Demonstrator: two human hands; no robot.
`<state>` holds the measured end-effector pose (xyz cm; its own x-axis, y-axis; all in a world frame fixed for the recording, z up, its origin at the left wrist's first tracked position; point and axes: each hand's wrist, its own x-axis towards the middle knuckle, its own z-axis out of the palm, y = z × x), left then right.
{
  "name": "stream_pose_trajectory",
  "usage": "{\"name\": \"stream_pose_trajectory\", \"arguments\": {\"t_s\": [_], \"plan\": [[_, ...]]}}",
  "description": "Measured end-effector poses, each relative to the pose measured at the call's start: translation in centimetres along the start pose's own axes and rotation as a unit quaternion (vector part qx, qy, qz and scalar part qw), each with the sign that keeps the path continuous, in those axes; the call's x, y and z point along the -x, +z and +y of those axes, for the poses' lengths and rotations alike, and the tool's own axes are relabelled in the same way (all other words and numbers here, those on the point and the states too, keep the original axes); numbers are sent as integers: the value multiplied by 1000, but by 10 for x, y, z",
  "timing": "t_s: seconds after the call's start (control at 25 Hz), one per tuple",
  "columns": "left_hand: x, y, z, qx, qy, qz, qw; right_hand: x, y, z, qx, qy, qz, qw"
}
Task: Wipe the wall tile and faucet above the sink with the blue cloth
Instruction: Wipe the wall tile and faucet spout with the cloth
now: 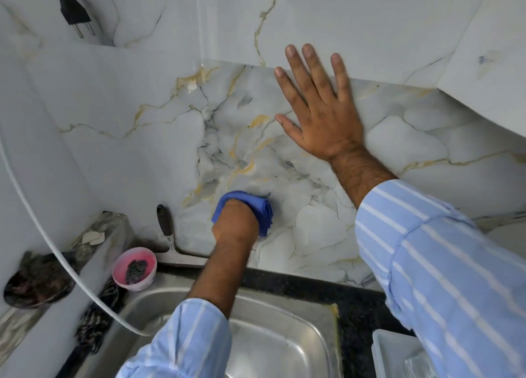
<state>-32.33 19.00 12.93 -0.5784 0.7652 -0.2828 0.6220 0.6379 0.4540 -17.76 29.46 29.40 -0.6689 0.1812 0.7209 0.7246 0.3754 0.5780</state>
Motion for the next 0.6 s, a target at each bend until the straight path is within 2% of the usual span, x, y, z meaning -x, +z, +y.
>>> {"name": "stream_pose_trajectory", "arguments": {"t_s": [0.08, 0.12, 0.16, 0.24, 0.32, 0.4, 0.44, 0.56, 0.6], "plan": [[-10, -16, -21, 100, 25, -164, 981, 1, 2, 1, -2, -3, 5, 1000], [-10, -21, -28, 190, 40, -192, 962, 2, 2, 0, -4, -4, 8, 1000], [-18, -22, -31, 221, 37, -198, 954, 2, 3, 0, -6, -2, 12, 1000], [-20, -27, -16, 145, 8, -184, 972, 2, 4, 0, -8, 1, 18, 1000], [-13, -19, 10, 65, -28, -108, 992, 1, 4, 0, -7, 0, 23, 1000], [9, -2, 19, -45, 2, -200, 979, 1, 4, 1, -7, -1, 25, 1000], [16, 7, 19, -71, -11, -201, 977, 2, 4, 1, -7, -3, 26, 1000], [25, -1, 15, -11, -44, -60, 997, 1, 5, 1, -7, -4, 28, 1000], [23, -2, 14, -21, -26, -37, 999, 1, 5, 1, -8, -3, 28, 1000]]}}
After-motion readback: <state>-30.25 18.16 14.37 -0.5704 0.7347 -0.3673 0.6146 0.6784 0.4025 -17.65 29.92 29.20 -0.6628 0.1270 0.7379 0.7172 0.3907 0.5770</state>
